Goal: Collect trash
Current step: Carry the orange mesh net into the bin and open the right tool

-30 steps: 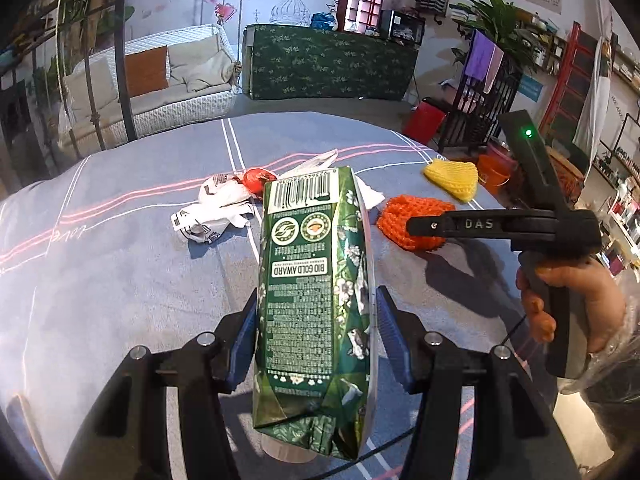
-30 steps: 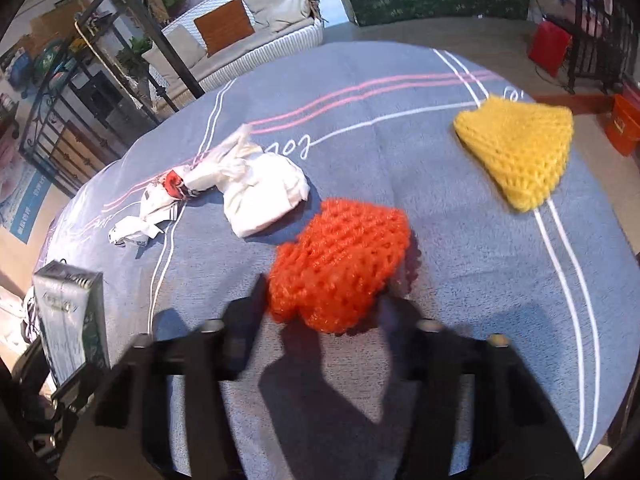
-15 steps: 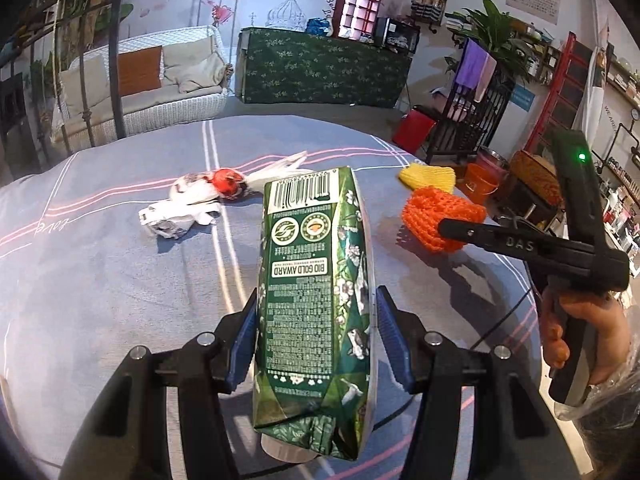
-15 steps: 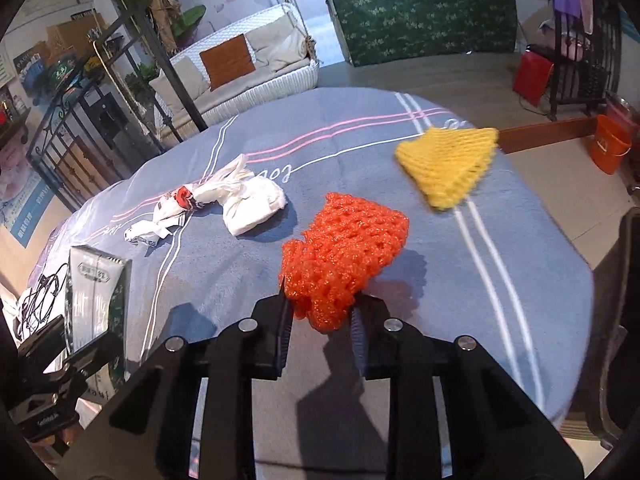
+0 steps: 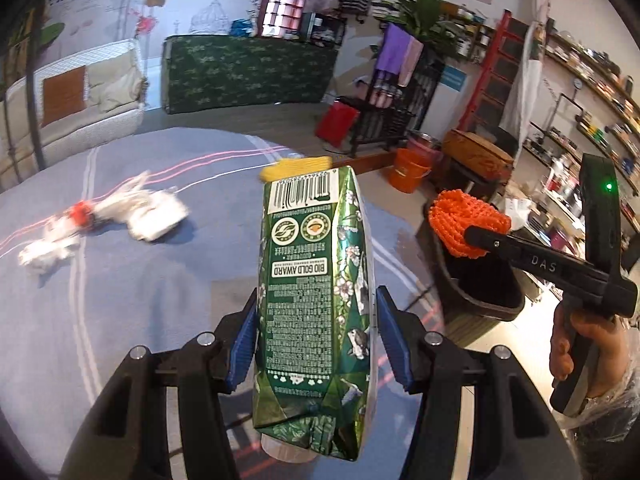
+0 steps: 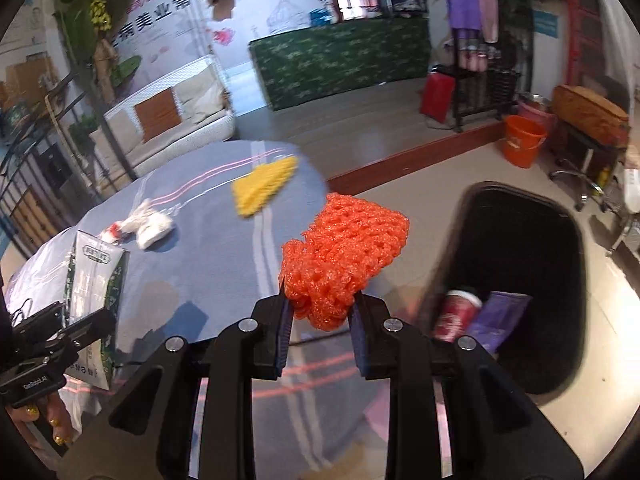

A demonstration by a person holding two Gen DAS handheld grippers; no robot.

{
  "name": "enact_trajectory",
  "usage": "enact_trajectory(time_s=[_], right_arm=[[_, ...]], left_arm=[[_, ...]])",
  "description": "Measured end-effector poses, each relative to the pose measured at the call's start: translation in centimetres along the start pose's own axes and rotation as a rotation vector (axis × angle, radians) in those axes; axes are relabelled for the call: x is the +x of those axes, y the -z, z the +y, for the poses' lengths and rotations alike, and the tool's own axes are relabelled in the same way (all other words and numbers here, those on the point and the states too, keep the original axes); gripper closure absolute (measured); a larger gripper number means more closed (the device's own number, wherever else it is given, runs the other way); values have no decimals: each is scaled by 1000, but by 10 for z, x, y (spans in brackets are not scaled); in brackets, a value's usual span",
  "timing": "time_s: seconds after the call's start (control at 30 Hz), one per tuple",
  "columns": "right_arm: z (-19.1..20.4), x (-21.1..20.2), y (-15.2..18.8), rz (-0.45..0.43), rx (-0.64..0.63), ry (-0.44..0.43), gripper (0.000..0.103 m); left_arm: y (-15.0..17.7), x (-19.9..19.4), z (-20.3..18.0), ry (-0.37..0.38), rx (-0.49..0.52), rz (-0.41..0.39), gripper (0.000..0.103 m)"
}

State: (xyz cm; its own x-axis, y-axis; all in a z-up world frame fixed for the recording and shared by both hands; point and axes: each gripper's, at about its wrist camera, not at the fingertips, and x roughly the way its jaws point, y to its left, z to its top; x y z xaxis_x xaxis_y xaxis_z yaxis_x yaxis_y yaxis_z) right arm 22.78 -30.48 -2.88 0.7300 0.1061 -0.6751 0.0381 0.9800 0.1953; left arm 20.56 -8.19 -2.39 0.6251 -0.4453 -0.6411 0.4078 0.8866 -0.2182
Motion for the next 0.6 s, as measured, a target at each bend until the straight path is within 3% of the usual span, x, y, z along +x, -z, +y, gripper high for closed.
enact_trajectory(time_s=[0.13, 0.3, 0.6], right_arm=[[-38, -18, 3, -19, 26, 89, 77], [-85, -19, 8, 22, 69, 171, 77], [-132, 39, 12, 205, 89, 222, 77]], left_arm=[[-4, 15, -30, 64, 35, 15, 48], [-6, 34, -67, 128, 92, 41, 48], [-3, 55, -110, 183, 157, 77, 48]])
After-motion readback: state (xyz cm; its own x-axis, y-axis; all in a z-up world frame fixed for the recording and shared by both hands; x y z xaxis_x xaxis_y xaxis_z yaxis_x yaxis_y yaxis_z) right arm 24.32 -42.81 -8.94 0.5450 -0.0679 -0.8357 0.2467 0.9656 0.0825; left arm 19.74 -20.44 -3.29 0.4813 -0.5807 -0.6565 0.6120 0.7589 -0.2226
